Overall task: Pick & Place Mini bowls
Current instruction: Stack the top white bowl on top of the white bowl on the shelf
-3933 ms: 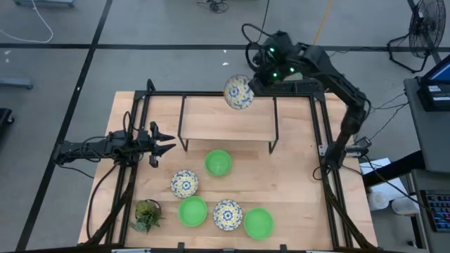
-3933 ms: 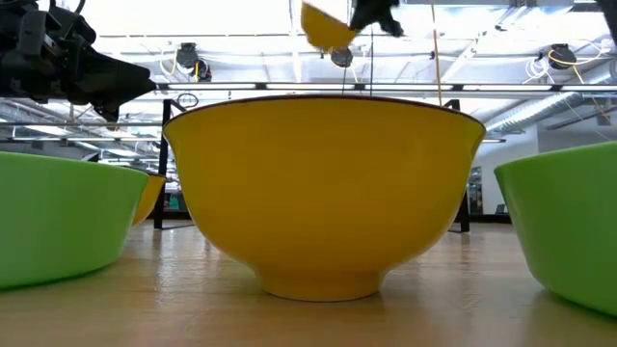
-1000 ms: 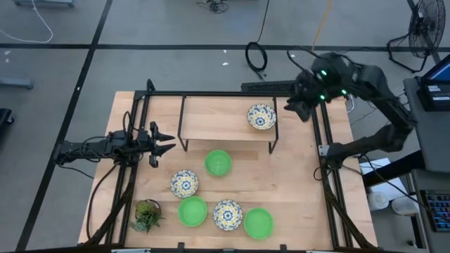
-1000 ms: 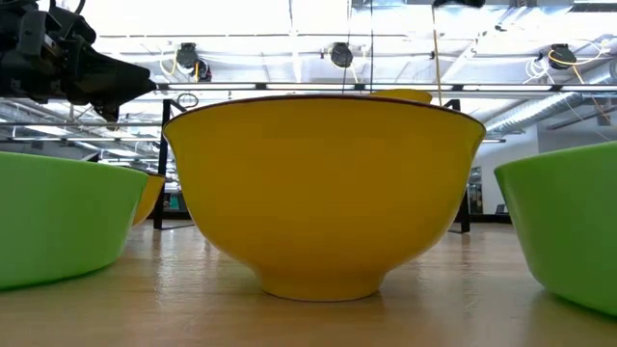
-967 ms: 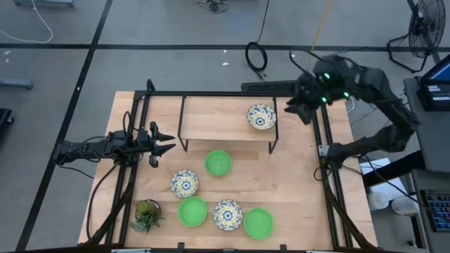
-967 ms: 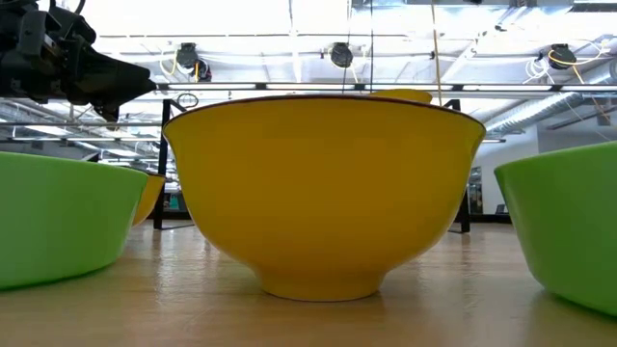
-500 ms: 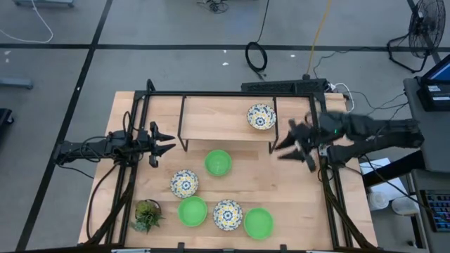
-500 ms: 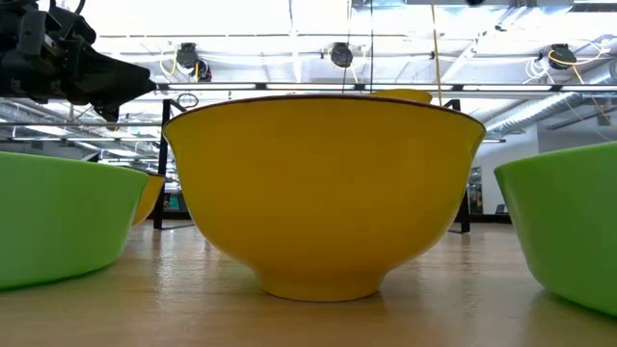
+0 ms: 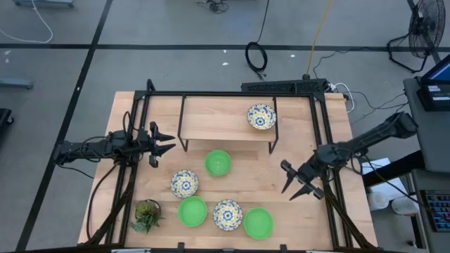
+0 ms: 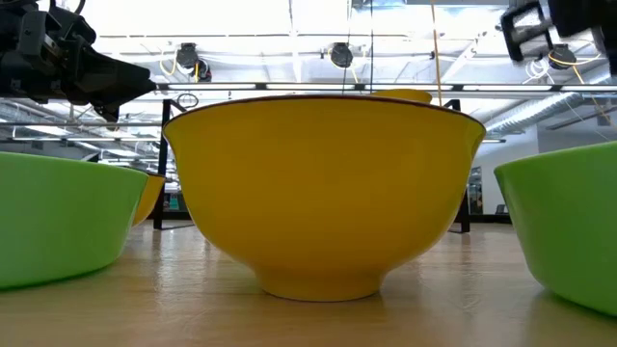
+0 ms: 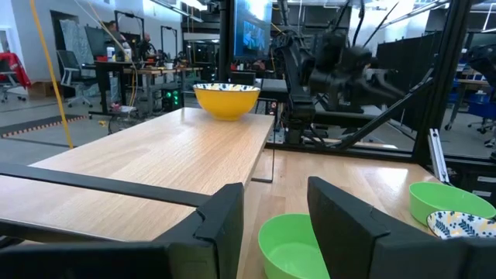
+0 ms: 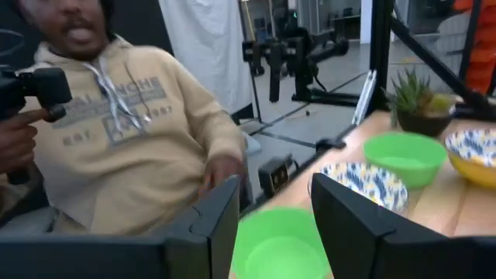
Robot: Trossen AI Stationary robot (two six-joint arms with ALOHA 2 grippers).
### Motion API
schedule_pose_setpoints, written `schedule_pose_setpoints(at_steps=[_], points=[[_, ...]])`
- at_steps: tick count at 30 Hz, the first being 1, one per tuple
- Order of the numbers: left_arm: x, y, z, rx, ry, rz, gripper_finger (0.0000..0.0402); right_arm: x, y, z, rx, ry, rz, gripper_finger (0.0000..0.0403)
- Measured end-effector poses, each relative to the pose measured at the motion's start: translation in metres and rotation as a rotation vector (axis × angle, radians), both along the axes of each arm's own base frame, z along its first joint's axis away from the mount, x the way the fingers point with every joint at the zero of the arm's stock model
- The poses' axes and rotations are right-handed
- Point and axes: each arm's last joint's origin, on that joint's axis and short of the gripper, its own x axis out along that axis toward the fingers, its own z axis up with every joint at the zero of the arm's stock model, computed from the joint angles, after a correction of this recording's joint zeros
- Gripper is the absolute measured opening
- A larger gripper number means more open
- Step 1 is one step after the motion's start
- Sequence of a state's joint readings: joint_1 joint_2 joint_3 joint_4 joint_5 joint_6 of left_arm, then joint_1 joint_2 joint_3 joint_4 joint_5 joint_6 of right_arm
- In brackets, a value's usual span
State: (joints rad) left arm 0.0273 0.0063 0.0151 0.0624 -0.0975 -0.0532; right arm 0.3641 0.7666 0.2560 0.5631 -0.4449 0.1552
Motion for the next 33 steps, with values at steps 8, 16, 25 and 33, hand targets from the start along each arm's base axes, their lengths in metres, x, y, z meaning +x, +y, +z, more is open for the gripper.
schedule_pose_setpoints(at_steps=[8, 16, 25, 33], points=[[0.0, 0.0, 0.0, 0.0, 0.001, 0.0, 0.0147, -0.014, -0.005, -0.038, -0.052, -0.007, -0.003, 0.0144], [0.0, 0.0, 0.0, 0.0, 0.001, 0.0, 0.0147, -0.017, -0.007, -0.045, -0.121, -0.06, 0.001, 0.0145], [0.0, 0.0, 0.002, 0.0, -0.023, 0.008, 0.0147, -0.017, -0.007, -0.045, -0.168, -0.108, 0.004, 0.0145], [0.003, -0.007, -0.001, -0.053, 0.015, -0.192, 0.0147, -0.017, -0.007, -0.045, -0.168, -0.107, 0.004, 0.0144]])
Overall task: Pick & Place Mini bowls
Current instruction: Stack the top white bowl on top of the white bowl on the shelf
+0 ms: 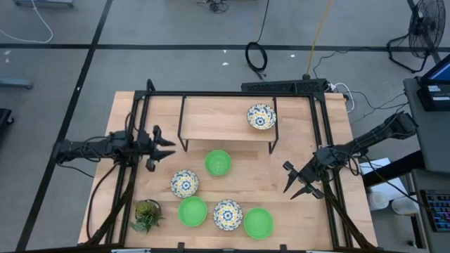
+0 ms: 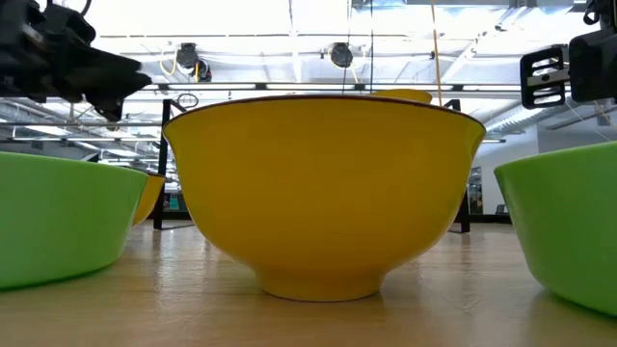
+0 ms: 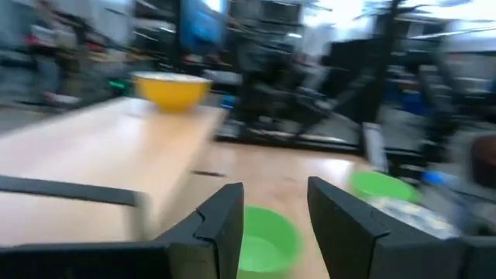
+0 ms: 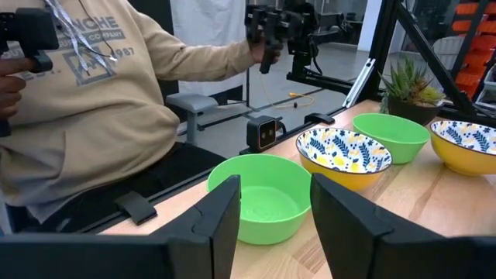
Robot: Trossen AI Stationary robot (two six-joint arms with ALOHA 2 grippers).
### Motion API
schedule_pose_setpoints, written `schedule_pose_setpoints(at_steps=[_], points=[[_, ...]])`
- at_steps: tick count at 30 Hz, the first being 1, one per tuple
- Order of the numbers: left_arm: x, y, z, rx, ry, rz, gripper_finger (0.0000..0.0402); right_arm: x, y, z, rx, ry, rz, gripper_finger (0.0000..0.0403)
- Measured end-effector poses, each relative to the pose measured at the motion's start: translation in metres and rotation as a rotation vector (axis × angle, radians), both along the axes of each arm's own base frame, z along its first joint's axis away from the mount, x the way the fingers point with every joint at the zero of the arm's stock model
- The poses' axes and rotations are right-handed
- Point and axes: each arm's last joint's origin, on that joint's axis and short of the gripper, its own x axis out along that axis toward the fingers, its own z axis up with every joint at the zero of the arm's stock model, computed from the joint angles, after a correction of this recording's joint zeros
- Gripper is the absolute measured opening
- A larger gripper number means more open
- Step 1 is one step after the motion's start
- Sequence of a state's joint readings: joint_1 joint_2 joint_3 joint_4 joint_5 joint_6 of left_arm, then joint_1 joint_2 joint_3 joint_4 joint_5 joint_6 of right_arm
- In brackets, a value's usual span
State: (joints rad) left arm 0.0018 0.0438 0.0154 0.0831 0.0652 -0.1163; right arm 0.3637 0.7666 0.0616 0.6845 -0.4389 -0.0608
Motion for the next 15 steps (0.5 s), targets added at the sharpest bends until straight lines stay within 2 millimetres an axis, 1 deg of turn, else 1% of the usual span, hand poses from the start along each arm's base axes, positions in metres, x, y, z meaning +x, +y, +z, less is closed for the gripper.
schedule_pose_setpoints(at_steps=[3, 6, 9, 10, 12, 15], points=[[0.003, -0.006, 0.002, -0.051, -0.008, -0.084, 0.0147, 0.0, 0.0, 0.0, 0.007, 0.009, -0.001, 0.0142], [0.007, -0.01, 0.014, -0.084, -0.118, -0.099, 0.0147, 0.0, 0.0, 0.0, 0.034, 0.037, -0.005, 0.0142], [0.011, -0.018, 0.026, -0.092, -0.216, -0.161, 0.0147, 0.0, 0.0, 0.0, 0.056, 0.06, -0.014, 0.0141], [0.014, -0.021, 0.029, -0.094, -0.205, -0.181, 0.0147, 0.0, 0.0, 0.0, 0.063, 0.067, -0.025, 0.0141], [0.022, -0.028, 0.031, -0.106, -0.122, -0.201, 0.0147, 0.001, -0.001, 0.0, 0.076, 0.08, -0.052, 0.0141], [0.042, -0.041, 0.036, -0.198, 0.09, -0.18, 0.0147, 0.001, -0.002, -0.001, 0.082, 0.096, -0.086, 0.014]])
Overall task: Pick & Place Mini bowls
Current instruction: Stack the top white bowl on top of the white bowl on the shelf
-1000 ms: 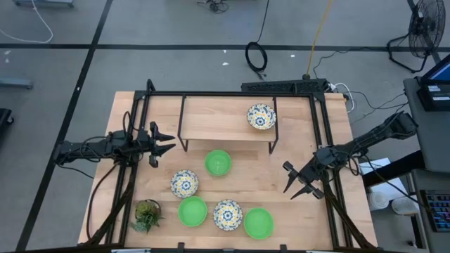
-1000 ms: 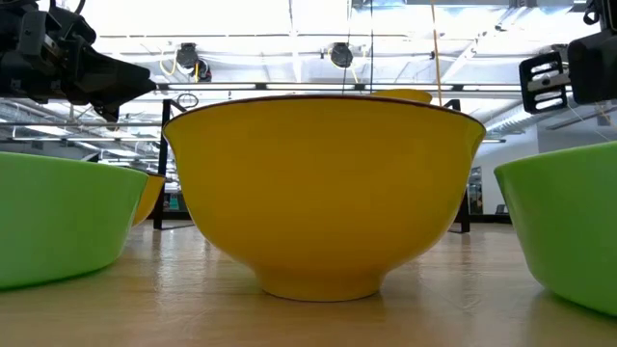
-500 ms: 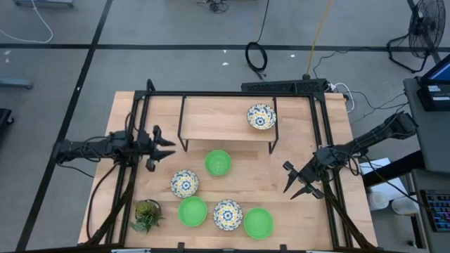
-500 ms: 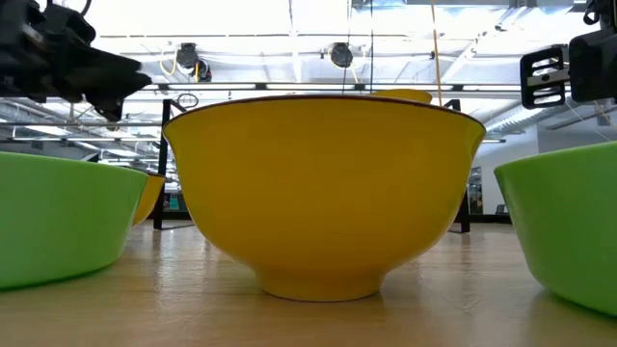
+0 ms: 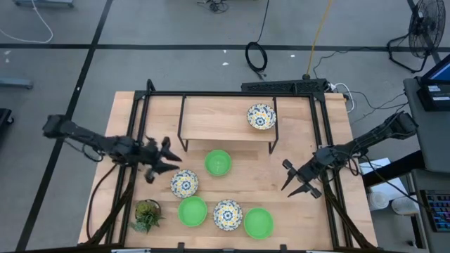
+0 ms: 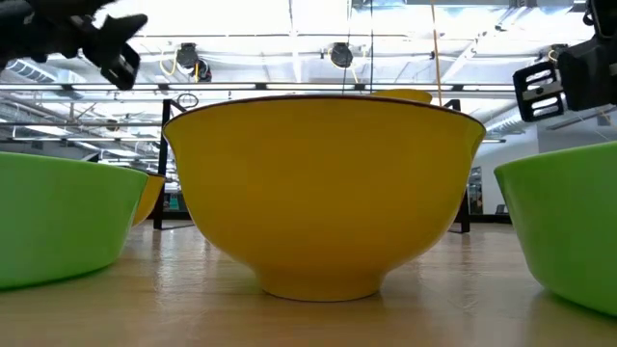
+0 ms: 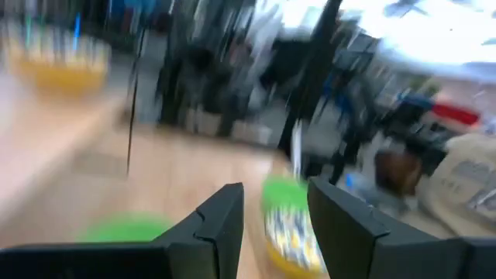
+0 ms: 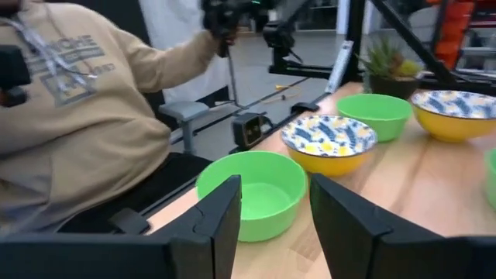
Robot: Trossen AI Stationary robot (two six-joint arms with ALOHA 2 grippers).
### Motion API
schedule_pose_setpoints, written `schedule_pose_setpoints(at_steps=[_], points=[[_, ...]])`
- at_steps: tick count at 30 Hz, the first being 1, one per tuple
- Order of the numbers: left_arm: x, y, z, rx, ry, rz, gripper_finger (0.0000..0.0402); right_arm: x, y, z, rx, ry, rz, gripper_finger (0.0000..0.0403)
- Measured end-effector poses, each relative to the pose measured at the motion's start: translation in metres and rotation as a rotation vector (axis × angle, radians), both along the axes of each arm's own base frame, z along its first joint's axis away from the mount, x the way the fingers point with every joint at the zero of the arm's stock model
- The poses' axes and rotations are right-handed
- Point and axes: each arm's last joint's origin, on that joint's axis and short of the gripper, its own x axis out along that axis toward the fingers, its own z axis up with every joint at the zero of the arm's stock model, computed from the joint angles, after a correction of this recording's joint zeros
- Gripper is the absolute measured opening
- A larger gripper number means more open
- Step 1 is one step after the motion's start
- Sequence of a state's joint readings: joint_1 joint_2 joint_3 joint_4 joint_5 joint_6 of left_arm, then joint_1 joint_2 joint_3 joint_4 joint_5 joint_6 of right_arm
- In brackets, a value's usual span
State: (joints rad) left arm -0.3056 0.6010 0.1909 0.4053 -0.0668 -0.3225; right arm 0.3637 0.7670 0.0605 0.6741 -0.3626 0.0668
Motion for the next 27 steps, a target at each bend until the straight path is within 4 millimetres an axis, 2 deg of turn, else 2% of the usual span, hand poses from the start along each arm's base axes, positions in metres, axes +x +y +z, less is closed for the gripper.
schedule_pose_setpoints(at_steps=[5, 9, 11, 13, 20, 27], points=[[0.031, -0.023, 0.006, -0.216, 0.575, 0.039, 0.0147, 0.0, 0.0, 0.0, 0.002, 0.001, 0.0, 0.0137], [0.04, -0.034, 0.01, -0.387, 1.0, 0.157, 0.0147, 0.0, 0.0, 0.0, 0.023, 0.018, -0.002, 0.0137], [0.042, -0.038, 0.01, -0.442, 1.14, 0.22, 0.0147, 0.0, 0.0, 0.0, 0.023, 0.019, -0.002, 0.0136], [0.045, -0.04, 0.012, -0.48, 1.199, 0.249, 0.0147, 0.0, 0.0, 0.0, 0.023, 0.018, -0.002, 0.0135], [0.043, -0.043, 0.001, -0.532, 1.31, 0.332, 0.0147, 0.0, 0.0, 0.0, 0.021, 0.016, -0.001, 0.0134], [0.047, -0.043, 0.003, -0.503, 1.236, 0.34, 0.0147, 0.0, 0.0, 0.0, 0.015, 0.011, -0.001, 0.0133]])
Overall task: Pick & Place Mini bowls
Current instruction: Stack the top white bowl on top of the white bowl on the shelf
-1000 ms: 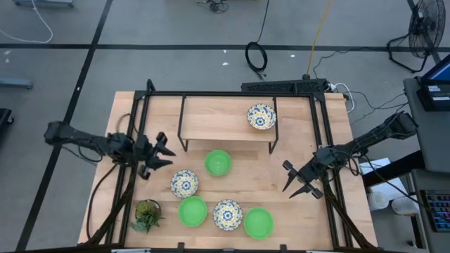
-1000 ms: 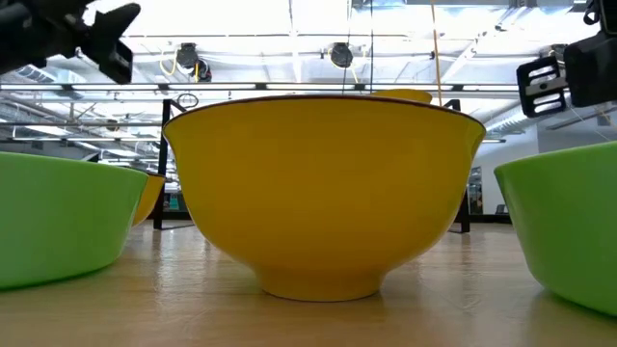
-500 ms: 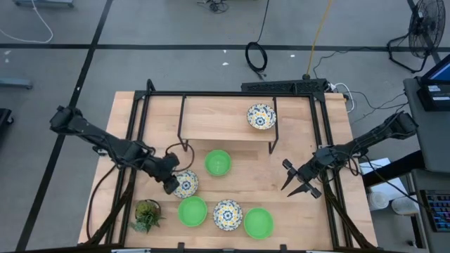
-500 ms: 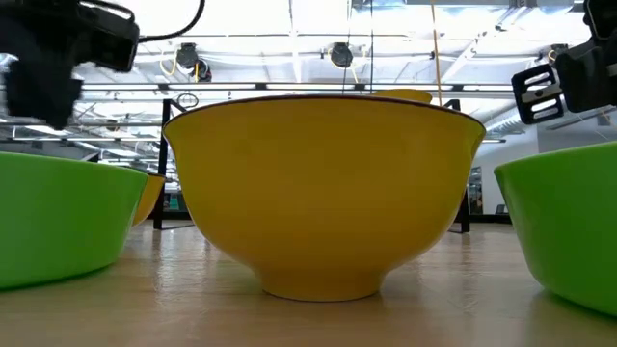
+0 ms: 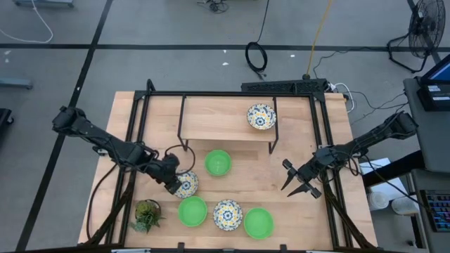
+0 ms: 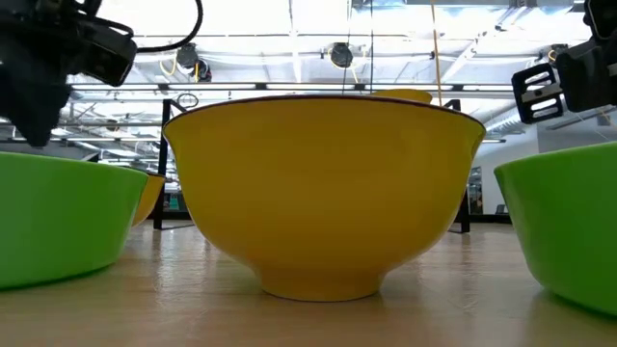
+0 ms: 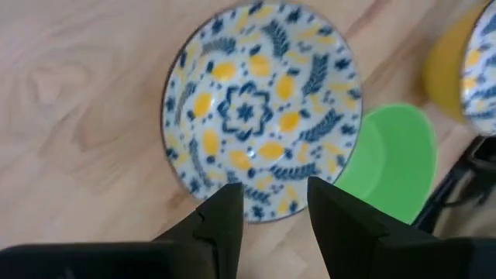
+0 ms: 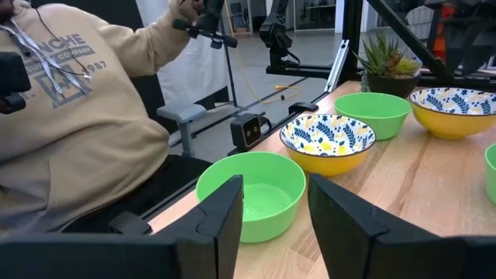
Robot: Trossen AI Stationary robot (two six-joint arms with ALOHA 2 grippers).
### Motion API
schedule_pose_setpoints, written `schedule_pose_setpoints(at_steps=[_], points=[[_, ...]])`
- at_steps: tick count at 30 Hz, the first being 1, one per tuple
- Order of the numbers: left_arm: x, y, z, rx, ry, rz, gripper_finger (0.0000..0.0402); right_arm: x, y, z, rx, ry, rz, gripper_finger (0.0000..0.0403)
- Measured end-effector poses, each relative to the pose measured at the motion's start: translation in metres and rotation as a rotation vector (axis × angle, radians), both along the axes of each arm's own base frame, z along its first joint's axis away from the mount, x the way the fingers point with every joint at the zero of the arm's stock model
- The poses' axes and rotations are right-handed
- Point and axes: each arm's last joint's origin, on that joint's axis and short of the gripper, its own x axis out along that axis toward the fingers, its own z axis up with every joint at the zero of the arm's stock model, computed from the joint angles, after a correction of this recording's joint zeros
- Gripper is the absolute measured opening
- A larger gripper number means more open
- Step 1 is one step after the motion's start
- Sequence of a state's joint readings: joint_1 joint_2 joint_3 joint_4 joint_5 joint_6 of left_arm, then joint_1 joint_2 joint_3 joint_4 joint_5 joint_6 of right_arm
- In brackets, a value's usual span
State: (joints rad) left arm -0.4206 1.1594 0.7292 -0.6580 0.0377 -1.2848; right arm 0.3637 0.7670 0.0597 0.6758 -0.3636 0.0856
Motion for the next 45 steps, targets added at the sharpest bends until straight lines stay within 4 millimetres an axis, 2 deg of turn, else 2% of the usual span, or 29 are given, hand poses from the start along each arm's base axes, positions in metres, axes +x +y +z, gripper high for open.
schedule_pose_setpoints(at_steps=[8, 20, 26, 34, 45], points=[[0.003, -0.004, 0.003, 0.044, -0.085, -0.076, 0.0147, 0.0, 0.0, 0.0, 0.0, 0.0, 0.0, 0.0132], [-0.016, 0.005, -0.007, 0.05, 0.188, 0.165, 0.0147, 0.0, 0.0, -0.001, -0.002, 0.006, 0.0, 0.0132], [-0.013, 0.005, -0.009, 0.072, 0.176, 0.186, 0.0147, 0.0, 0.0, -0.001, -0.002, 0.006, 0.0, 0.0132], [-0.002, -0.005, -0.029, 0.021, 0.294, 0.203, 0.0147, 0.0, 0.0, -0.001, 0.003, 0.011, -0.001, 0.0132], [0.004, -0.009, -0.042, -0.06, 0.403, 0.458, 0.0147, 0.0, 0.0, -0.001, 0.003, 0.011, -0.003, 0.0132]])
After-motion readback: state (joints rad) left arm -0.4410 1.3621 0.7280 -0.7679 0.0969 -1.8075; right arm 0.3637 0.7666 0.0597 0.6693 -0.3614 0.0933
